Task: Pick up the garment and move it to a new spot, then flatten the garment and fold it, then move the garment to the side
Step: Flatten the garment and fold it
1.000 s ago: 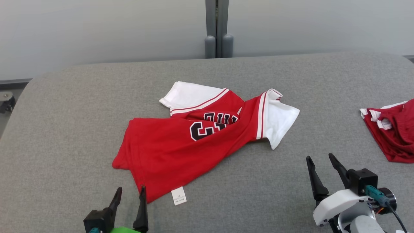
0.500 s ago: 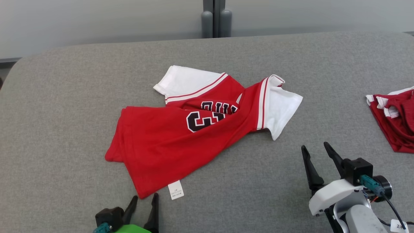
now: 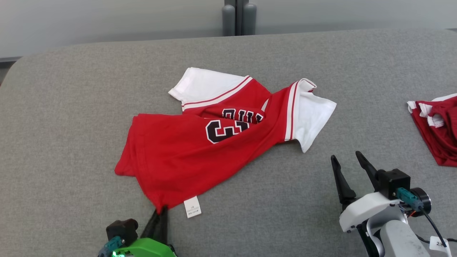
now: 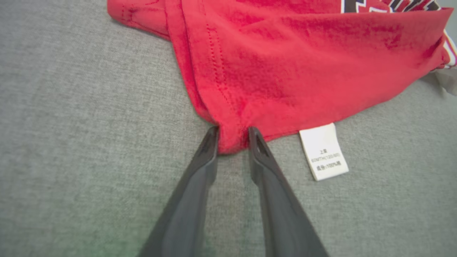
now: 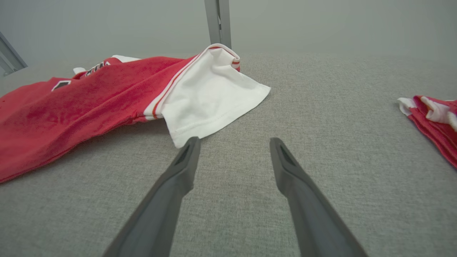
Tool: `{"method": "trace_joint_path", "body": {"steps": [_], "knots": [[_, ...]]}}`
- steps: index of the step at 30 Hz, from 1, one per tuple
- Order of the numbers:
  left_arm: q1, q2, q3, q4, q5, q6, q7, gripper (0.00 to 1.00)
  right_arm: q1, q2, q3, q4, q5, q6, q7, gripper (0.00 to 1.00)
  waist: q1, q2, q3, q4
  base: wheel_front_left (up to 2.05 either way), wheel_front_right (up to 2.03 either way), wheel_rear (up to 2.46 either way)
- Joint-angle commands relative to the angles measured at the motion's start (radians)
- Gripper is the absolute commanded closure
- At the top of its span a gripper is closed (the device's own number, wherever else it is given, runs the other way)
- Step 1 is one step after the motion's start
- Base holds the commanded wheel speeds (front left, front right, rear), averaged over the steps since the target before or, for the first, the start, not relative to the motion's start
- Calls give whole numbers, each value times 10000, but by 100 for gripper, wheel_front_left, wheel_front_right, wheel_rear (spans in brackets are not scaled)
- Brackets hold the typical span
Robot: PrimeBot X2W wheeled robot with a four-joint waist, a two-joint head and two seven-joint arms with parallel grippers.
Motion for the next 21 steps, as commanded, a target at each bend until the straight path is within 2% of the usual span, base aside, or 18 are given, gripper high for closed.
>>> {"method": "trace_joint_path", "body": {"steps": [1,10,21], "knots": [[-161,-15,-65,19,52,-49,70,100,-171,-34,-67,11,1,-15,-15,0,0,0,119,72,0,0,0],[-445,-2,-205,-202,-19,-41,53,100,-1303,-454,-526,531,-299,-15,-15,0,0,0,745,614,0,0,0],[-1267,9,-852,-327,78,-17,67,100,-4250,-1090,-1336,3273,-1533,-15,-15,0,0,0,2032,1583,0,0,0]]}}
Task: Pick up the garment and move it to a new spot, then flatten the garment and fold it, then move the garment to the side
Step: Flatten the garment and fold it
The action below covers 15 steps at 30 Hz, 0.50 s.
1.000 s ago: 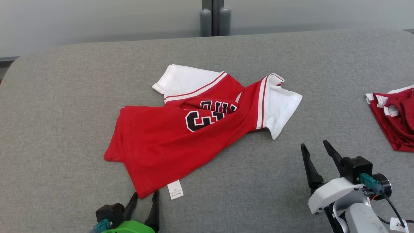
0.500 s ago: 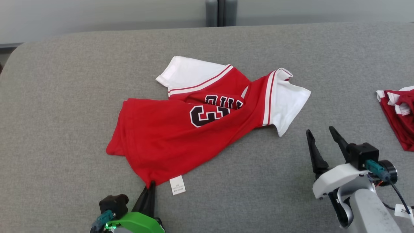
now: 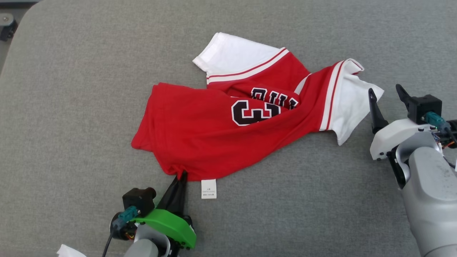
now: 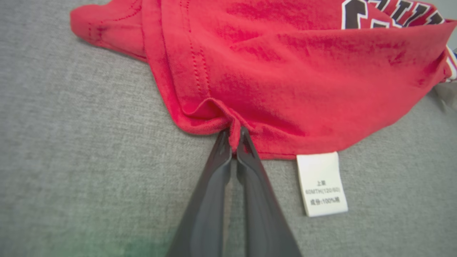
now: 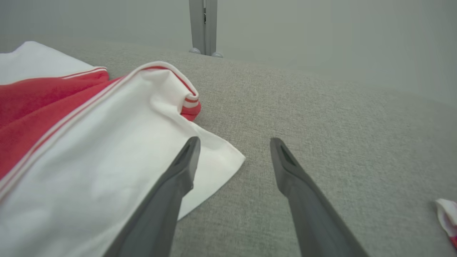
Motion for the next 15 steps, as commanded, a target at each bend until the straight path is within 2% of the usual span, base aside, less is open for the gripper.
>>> {"method": "trace_joint_path", "body": {"steps": [1,5,6,7,8,10,15], "knots": [[-177,47,-62,122,33,27,76,100,-254,-139,-55,269,-256,-15,-17,0,0,-1,548,510,0,0,0],[-188,84,-147,179,-94,64,119,100,-727,-202,-186,1681,-605,-16,11,0,0,-1,719,636,0,0,0],[-173,95,-165,195,-106,65,120,100,-773,-201,-226,1957,-657,-16,52,33,0,-1,724,648,0,0,0],[-158,107,-166,228,-126,73,120,100,-772,-198,-225,2238,-742,-17,66,96,0,-1,723,659,0,0,0],[-152,113,-153,247,-144,76,120,100,-778,-178,-225,2376,-724,-16,69,100,0,-1,713,662,0,0,0],[-91,139,-92,298,-143,90,122,100,-694,-134,-239,2388,-588,-16,77,100,0,-1,634,635,0,0,0],[85,126,184,-132,84,82,76,100,-248,-133,-159,1177,-10,-16,11,100,0,-1,241,475,0,0,0]]}}
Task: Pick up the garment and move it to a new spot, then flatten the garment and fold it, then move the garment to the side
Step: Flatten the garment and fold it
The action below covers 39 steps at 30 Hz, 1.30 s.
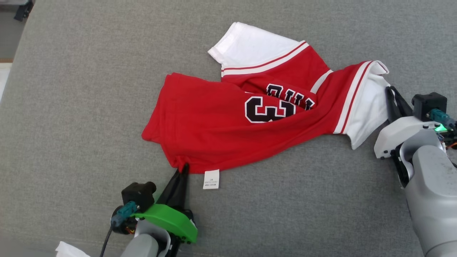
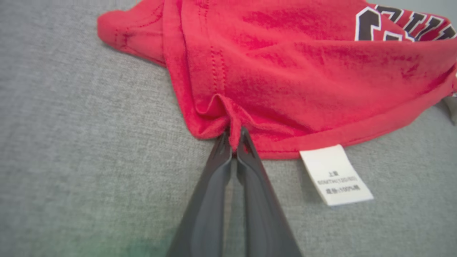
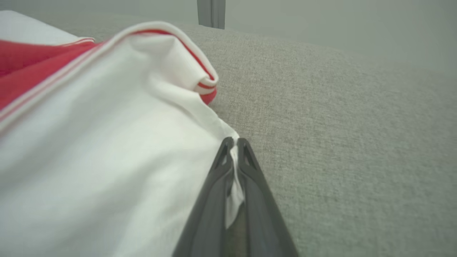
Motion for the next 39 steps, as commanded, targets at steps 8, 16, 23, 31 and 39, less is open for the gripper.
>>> {"method": "trace_joint_path", "body": {"steps": [8,16,23,31,39], "knots": [[178,455,874,-2136,537,98,49,100,1144,-55,813,-3142,2434,-16,28,100,0,-1,-1280,-578,0,0,0],[-1008,1699,1475,-4616,937,98,49,100,865,-420,1341,-5078,5464,-16,28,100,0,-1,-2356,-1246,0,0,0],[-2864,2954,1245,-5326,651,98,49,100,130,-881,1373,-6659,7284,-14,351,100,0,-1,-2867,-1889,0,0,0],[-5791,3929,1010,-5076,-154,97,728,100,-2118,-1399,771,-8125,6651,-14,1404,100,0,-1,-2162,-2387,0,0,0],[-7819,3952,820,-3634,-304,154,1770,100,-4729,-1322,516,-6450,5241,-16,1896,100,0,-1,-550,-2515,0,0,0]]}}
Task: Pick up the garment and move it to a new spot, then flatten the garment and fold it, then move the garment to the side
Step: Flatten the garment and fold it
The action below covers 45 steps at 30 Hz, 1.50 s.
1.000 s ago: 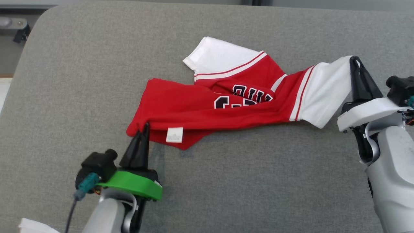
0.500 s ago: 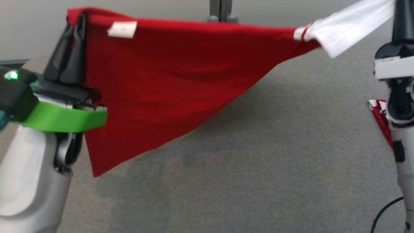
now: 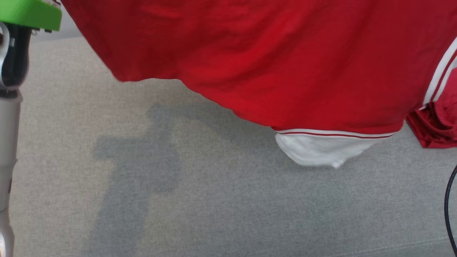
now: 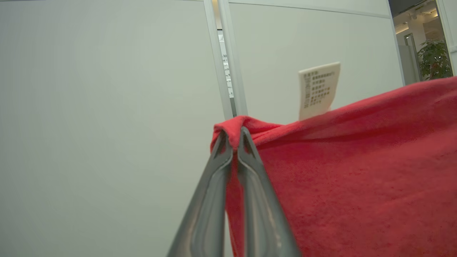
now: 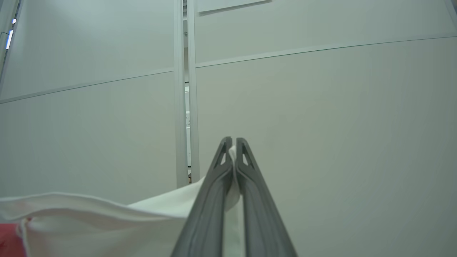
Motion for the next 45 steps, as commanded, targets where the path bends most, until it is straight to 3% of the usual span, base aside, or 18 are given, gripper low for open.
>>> {"method": "trace_joint_path", "body": {"steps": [1,10,17,21,24,29,35,45], "knots": [[-313,-30,41,299,-77,65,-31,100,-388,88,-22,394,-286,-16,-117,100,0,-1,1201,-58,0,0,0],[-2758,-203,272,2996,542,480,-950,100,-3370,414,-718,2778,-2268,-25,-1623,100,0,-1,2932,-124,0,0,0],[-3698,-446,666,3863,639,427,-1679,100,-3780,717,-1382,3051,-2558,-29,-1878,100,0,-1,3123,-192,0,0,0],[-2353,-633,1082,3690,522,323,-1724,100,-2302,913,-1350,2628,-2086,-29,-1881,100,0,-1,2886,-224,0,0,0],[-224,-1021,1639,3251,485,250,-1721,100,-494,1031,-1147,2248,-1459,-31,-1885,100,0,-1,2585,-238,0,0,0],[3551,-2182,2264,3083,627,137,-1724,100,3082,1377,-990,1925,-280,-31,-1886,100,0,-1,1983,-231,0,0,0],[6431,-3315,2670,3596,781,18,-1727,100,6437,1756,-1073,1929,1135,-30,-1891,100,0,-1,1274,-254,0,0,0],[9047,-3728,3012,2932,1105,8,-1730,100,9513,2185,-1175,1896,1561,-30,-1893,100,0,-1,-41,-255,0,0,0]]}}
